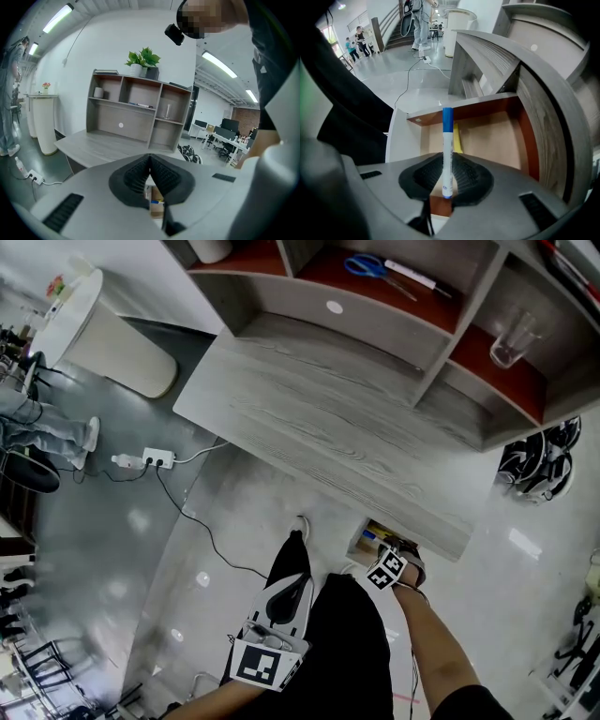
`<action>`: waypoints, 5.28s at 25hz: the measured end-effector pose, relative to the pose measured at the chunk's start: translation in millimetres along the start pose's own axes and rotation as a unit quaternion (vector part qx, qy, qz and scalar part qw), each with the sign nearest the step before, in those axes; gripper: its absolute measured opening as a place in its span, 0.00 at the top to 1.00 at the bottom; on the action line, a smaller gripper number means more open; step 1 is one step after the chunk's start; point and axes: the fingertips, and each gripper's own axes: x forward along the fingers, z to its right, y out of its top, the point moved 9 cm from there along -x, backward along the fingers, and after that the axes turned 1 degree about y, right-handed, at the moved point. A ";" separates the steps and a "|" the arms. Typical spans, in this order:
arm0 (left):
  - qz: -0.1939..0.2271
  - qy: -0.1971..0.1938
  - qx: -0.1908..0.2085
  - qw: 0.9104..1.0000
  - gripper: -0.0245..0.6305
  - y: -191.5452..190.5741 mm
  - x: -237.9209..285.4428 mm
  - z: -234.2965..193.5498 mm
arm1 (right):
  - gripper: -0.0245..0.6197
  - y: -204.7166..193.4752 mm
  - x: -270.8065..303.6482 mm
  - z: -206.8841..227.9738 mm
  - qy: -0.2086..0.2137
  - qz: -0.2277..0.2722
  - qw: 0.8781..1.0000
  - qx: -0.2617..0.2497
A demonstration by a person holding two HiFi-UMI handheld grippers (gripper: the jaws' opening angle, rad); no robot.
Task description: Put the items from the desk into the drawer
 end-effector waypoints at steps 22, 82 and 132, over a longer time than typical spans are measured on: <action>-0.011 0.001 -0.008 1.000 0.94 2.4 11.4 -4.7 | 0.84 -0.4 22.5 32.3 -0.059 -0.046 0.997 -0.010; 0.076 -0.106 0.031 0.991 0.94 60.5 -3.5 41.6 | 0.84 12.3 -318.6 3.3 -0.143 0.339 0.884 0.290; 0.177 -0.154 0.072 0.969 0.94 113.0 -0.2 96.8 | 0.94 34.7 -509.0 -0.4 -0.297 0.554 0.725 0.282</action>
